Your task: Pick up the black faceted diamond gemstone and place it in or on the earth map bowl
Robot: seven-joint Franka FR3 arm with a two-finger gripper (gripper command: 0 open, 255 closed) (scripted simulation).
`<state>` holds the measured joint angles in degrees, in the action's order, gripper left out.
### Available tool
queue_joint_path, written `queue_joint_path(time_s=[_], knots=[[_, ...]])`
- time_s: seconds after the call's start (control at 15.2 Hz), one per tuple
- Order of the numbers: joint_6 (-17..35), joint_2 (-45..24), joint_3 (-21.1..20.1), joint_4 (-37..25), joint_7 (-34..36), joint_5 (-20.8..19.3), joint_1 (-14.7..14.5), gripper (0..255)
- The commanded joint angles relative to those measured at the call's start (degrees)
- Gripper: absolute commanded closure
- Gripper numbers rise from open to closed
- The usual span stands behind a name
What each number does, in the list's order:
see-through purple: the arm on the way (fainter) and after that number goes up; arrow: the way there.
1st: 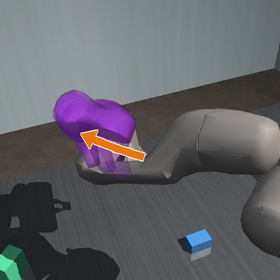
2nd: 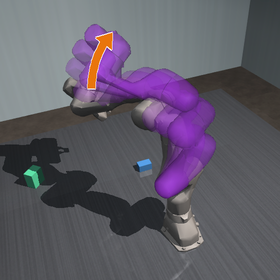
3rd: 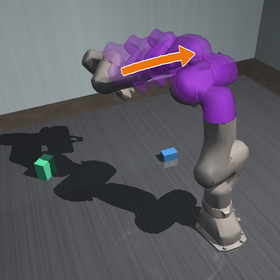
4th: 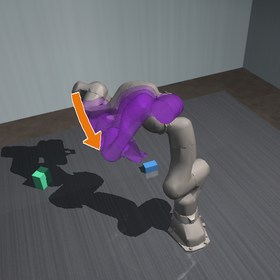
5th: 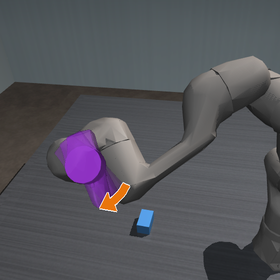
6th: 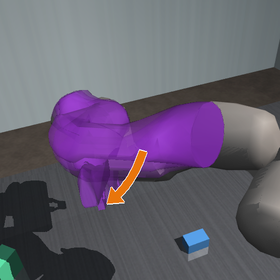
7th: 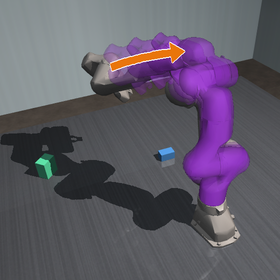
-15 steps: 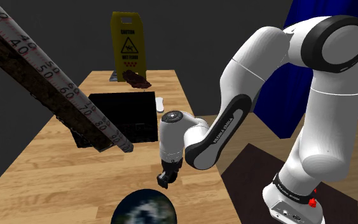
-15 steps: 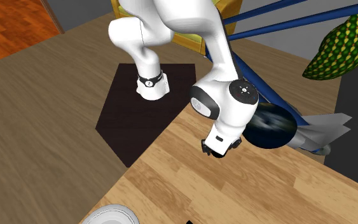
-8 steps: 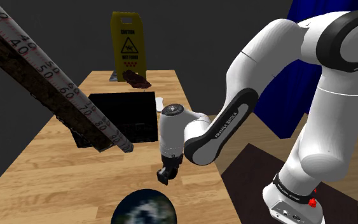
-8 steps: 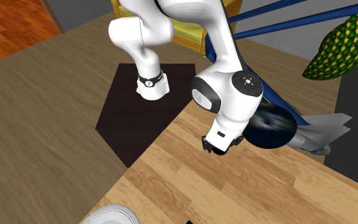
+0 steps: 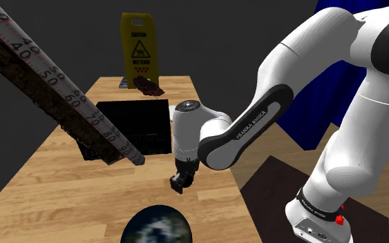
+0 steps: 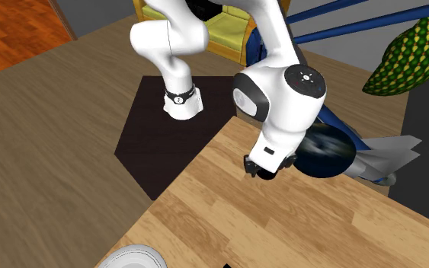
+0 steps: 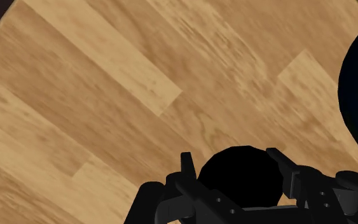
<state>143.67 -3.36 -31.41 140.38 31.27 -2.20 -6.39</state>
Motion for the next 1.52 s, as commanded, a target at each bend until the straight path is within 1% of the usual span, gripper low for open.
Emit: queue_joint_path(time_s=[0.0,0.66,1.45], knots=[[-1.61,1.46,-0.25,-0.35,-0.84,1.34,0.03,255],[-9.81,8.27,-0.09,-2.67,-4.51,6.41,-0.11,255],[-19.74,14.32,1.15,-7.16,-6.84,9.41,-0.48,255]])
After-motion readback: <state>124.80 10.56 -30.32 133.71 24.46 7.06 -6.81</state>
